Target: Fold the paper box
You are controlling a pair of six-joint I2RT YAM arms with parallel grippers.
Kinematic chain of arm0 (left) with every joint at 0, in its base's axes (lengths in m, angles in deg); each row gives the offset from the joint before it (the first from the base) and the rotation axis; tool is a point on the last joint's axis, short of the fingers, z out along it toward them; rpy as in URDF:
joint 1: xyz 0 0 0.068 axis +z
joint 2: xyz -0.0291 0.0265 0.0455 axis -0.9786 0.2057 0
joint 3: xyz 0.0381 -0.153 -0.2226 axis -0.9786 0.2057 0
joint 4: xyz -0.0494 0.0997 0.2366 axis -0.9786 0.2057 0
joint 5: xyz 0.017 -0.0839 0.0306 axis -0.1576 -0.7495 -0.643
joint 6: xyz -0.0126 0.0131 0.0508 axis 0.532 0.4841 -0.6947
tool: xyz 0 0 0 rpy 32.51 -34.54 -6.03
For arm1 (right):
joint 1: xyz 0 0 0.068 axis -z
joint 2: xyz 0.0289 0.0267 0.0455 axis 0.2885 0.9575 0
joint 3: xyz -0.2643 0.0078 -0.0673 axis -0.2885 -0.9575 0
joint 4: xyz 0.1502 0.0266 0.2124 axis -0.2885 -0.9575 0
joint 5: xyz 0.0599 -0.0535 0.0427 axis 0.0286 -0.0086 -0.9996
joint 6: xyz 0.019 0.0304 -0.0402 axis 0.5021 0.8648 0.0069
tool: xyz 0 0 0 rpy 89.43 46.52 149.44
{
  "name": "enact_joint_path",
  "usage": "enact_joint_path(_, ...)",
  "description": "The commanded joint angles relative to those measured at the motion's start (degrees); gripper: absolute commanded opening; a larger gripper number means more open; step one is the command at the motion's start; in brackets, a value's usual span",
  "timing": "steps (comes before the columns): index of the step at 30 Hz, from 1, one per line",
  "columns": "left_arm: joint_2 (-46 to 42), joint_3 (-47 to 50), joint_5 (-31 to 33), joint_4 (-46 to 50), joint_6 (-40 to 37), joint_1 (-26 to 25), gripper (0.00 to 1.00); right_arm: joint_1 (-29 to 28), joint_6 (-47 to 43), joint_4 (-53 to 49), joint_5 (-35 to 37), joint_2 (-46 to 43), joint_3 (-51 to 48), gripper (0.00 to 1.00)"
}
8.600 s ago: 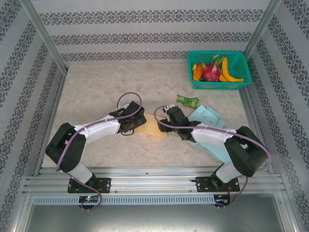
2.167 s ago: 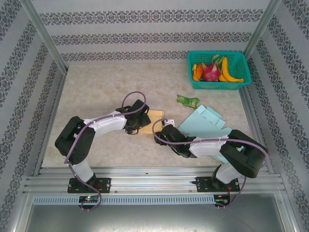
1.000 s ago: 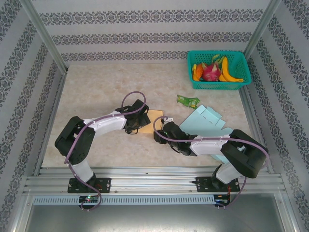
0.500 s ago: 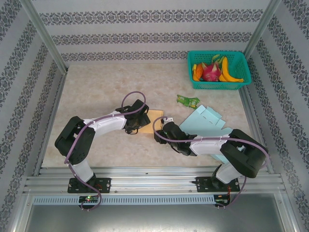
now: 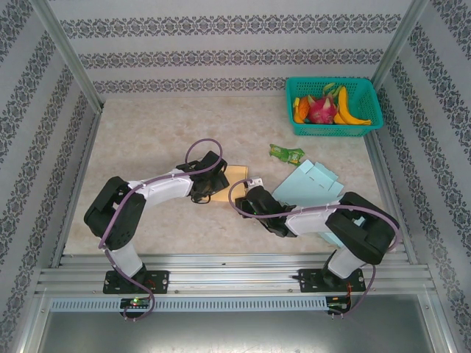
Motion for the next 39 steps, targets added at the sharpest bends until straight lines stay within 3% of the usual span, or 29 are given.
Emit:
enact_joint_path(1,3.5,2.24,-1.38,1.56,0.58,-0.29,0.83,-0.73,-2.21,5.78,-0.74,2.17,-0.13,0.34)
enact_joint_path(8,4.91,2.64,-1.14,1.33,0.2,-0.25,0.82,-0.57,-5.16,10.6,1.43,4.06,-1.6,0.34)
enact_joint_path(24,6.71,3.19,-0.84,0.52,-1.21,-0.16,0.82,3.3,-9.68,25.56,-1.66,10.23,-4.01,0.34)
enact_joint_path(39,8.44,2.55,-3.38,-1.51,-2.56,-0.16,0.82,6.81,-12.31,27.12,0.27,19.05,2.13,0.36)
